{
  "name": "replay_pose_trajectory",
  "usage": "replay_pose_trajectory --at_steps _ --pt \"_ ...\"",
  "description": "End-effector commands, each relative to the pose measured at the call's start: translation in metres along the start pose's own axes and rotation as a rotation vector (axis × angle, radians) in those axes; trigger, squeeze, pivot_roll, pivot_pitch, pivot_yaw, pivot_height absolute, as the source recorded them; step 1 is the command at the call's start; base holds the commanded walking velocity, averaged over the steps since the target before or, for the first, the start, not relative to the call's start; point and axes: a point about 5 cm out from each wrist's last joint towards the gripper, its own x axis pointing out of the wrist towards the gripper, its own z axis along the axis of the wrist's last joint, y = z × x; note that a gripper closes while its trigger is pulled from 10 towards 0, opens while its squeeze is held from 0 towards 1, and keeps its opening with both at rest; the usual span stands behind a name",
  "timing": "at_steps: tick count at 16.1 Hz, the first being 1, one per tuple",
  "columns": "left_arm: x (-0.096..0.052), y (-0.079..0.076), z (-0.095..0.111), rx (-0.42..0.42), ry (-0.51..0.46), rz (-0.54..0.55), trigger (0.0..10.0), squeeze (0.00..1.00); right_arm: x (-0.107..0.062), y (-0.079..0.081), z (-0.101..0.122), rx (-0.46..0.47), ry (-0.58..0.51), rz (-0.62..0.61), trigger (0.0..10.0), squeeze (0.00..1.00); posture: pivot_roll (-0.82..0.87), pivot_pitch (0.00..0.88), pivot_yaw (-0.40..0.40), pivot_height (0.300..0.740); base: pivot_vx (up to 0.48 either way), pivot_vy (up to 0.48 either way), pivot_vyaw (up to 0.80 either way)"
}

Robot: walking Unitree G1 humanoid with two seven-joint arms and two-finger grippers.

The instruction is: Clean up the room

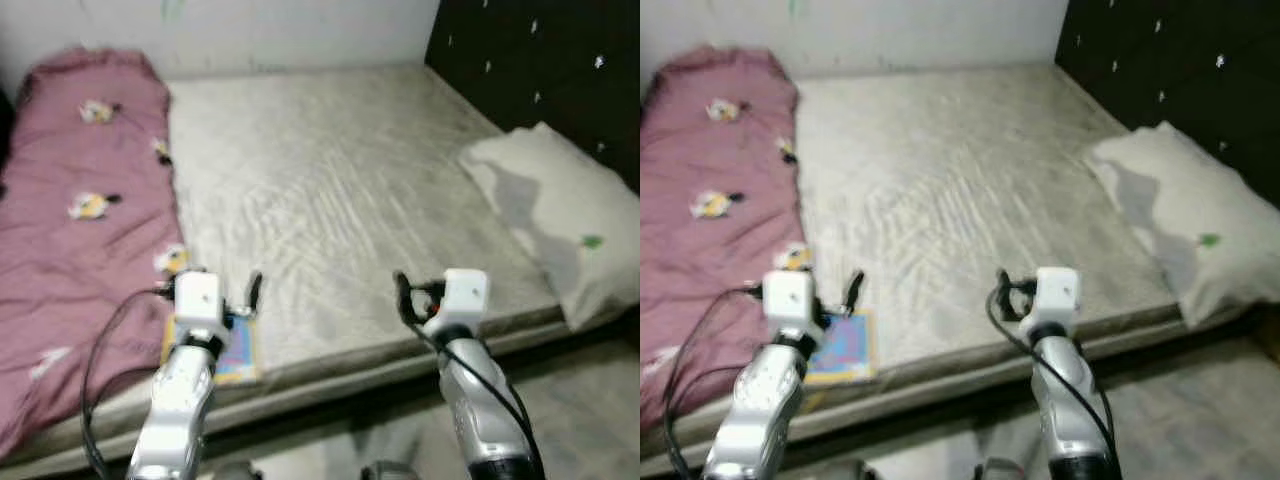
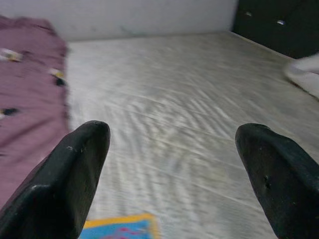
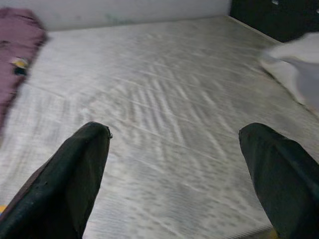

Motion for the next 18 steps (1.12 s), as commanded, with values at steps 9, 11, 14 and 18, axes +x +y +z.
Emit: replay_pose_trajectory --at_steps 9,11,14,18 --pt "-0.009 0.013 -0.009 0.022 0.037 0.053 10.0 0.00 -0.004 -0.014 0.000 -0.012 -0.006 -0.040 10.0 0.00 -0.03 0.032 0.001 0.740 0.000 0.480 0.00" --pt "-0.009 0.018 -0.008 0.019 0.032 0.083 10.0 0.00 -0.003 -0.016 0.000 -0.023 -0.008 -0.044 10.0 0.00 -0.03 0.031 0.002 0.740 0.000 0.171 0.00" --pt "-0.004 0.015 0.001 0.012 -0.009 0.060 10.0 0.00 0.002 -0.015 0.006 -0.037 -0.031 -0.038 10.0 0.00 -0.03 0.032 0.004 0.740 0.000 0.000 0.00" --pt "-0.006 0.011 0.001 -0.012 -0.018 0.043 10.0 0.00 0.000 -0.015 0.006 -0.054 -0.028 -0.024 10.0 0.00 -0.04 0.044 -0.003 0.740 0.133 0.000 0.00"
